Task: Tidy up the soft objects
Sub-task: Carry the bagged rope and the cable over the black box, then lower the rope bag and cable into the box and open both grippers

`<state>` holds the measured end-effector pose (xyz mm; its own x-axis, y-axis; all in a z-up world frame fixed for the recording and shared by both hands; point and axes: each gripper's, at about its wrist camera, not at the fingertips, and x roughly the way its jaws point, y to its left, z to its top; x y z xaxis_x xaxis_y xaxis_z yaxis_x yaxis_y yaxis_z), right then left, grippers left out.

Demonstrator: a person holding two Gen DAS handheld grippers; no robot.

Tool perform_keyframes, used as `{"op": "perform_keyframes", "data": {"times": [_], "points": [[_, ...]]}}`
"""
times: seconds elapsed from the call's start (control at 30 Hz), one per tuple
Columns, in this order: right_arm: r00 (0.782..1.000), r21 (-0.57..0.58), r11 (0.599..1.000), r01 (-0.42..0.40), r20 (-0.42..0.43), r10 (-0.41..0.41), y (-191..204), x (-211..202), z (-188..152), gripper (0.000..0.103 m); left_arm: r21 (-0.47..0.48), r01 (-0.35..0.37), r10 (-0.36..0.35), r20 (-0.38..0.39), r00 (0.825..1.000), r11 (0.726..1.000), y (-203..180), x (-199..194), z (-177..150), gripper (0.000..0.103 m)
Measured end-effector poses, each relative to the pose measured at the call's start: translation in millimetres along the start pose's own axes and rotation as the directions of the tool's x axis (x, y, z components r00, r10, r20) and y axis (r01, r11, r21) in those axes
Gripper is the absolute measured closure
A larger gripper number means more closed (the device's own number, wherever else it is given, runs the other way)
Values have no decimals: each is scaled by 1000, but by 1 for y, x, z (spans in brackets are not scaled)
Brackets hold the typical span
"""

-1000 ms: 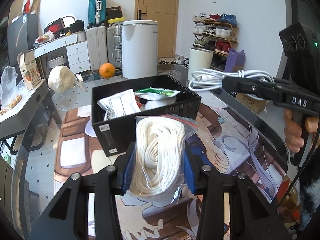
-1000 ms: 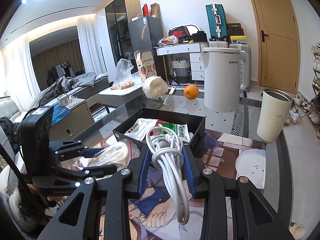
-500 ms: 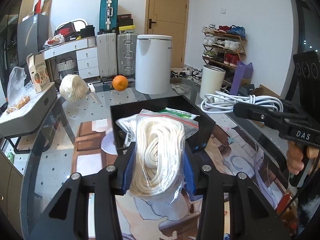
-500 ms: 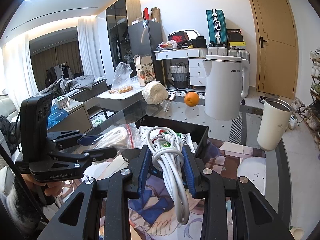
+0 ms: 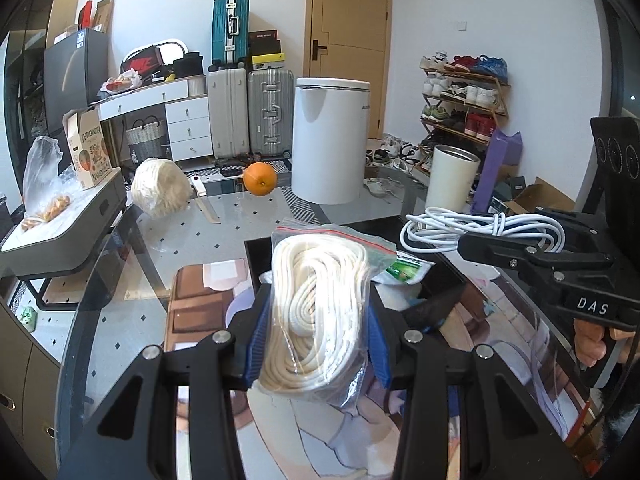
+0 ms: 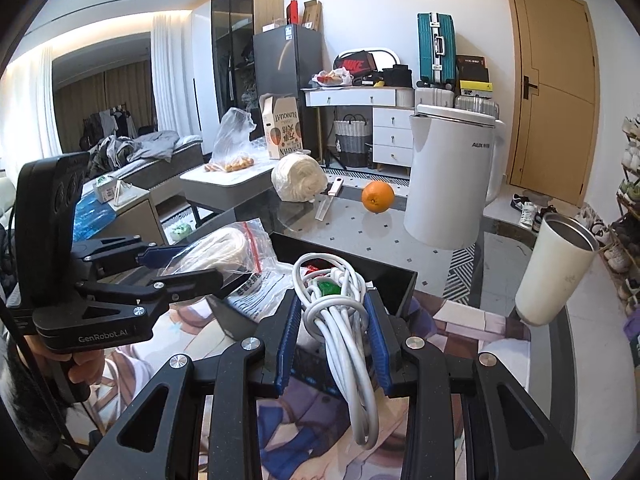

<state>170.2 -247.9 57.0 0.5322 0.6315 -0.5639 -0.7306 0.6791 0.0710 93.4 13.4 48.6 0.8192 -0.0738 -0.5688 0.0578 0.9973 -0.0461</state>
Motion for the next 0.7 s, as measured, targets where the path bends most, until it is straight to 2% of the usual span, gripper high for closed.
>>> {"op": "perform_keyframes", "data": {"times": [0.5, 0.7], "points": [[997, -27, 998, 49, -66, -51, -6, 59, 16, 71, -29, -34, 33, -45, 998, 999, 6, 50, 14, 62], [995, -18, 999, 42, -93, -43, -9, 78, 14, 71, -26, -33, 31, -69, 997, 999, 3, 64, 14, 62]]}}
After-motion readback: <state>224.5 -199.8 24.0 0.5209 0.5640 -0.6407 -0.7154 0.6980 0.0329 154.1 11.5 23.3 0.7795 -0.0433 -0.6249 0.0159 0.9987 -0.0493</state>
